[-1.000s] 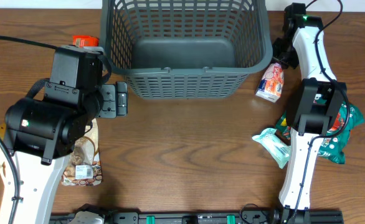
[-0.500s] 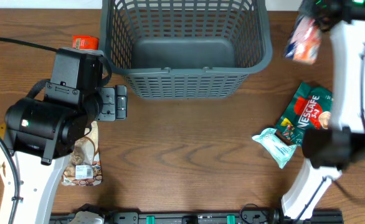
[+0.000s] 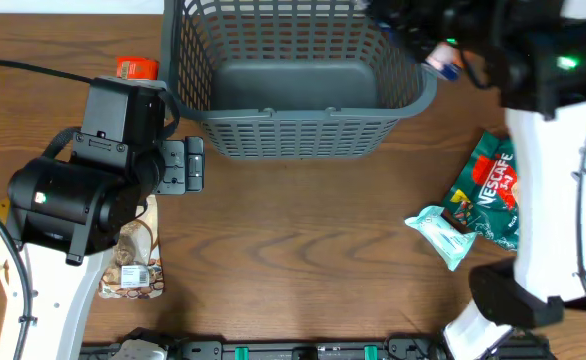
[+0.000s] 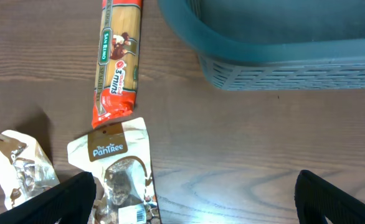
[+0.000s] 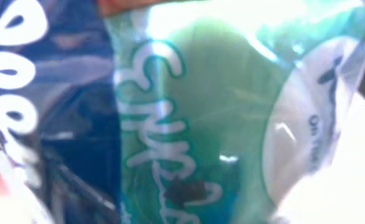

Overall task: Pack container
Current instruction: 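Carry the tissue bundle into the basket and release it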

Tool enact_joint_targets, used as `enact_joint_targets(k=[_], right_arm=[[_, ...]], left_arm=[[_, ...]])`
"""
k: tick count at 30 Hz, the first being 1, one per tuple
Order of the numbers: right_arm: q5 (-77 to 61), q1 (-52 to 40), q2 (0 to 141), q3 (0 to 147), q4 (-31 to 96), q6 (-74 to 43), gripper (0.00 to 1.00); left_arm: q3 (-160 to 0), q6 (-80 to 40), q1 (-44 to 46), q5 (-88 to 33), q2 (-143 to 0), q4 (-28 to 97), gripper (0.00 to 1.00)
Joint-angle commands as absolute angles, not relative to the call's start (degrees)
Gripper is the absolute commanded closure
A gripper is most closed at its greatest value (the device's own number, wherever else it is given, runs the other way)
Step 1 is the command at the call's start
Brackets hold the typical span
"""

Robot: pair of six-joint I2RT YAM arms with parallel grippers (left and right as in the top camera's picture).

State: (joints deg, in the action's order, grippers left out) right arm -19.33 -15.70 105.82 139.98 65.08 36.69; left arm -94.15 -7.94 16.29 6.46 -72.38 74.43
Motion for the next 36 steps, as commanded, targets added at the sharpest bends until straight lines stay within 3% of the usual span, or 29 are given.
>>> enact_joint_targets(k=[1, 6, 23, 24, 25, 26, 36], right_arm=[[-23.4, -17.9, 108.2, 139.9, 61.8, 47.5, 0.99], [-26.5, -18.7, 115.8, 139.9, 59.7, 54.2, 0.99], [-19.0, -19.3, 132.6, 139.9, 70.0, 57.4, 0.98], [-19.1, -19.4, 132.5, 139.9, 69.9, 56.1, 0.85], [-19.1, -19.5, 132.4, 139.9, 69.9, 54.4, 0.5], [-19.1, -19.6, 132.0, 139.9, 69.9, 52.2, 0.01], [-28.9, -18.7, 121.1, 139.9, 63.8, 43.4, 0.01]], left_arm=[[-93.8, -8.9, 16.4, 7.4, -72.7, 74.5, 0.08], [-93.8, -8.9, 16.4, 7.4, -72.7, 74.5, 0.08], [-93.8, -8.9, 16.4, 7.3, -72.7, 74.5, 0.08], [-93.8, -8.9, 16.4, 7.3, -72.7, 74.5, 0.08], [-93.8, -8.9, 16.4, 7.3, -72.7, 74.5, 0.08], [-93.8, -8.9, 16.4, 7.3, -72.7, 74.6, 0.08], [-93.8, -8.9, 16.4, 6.9, -72.7, 74.6, 0.08]])
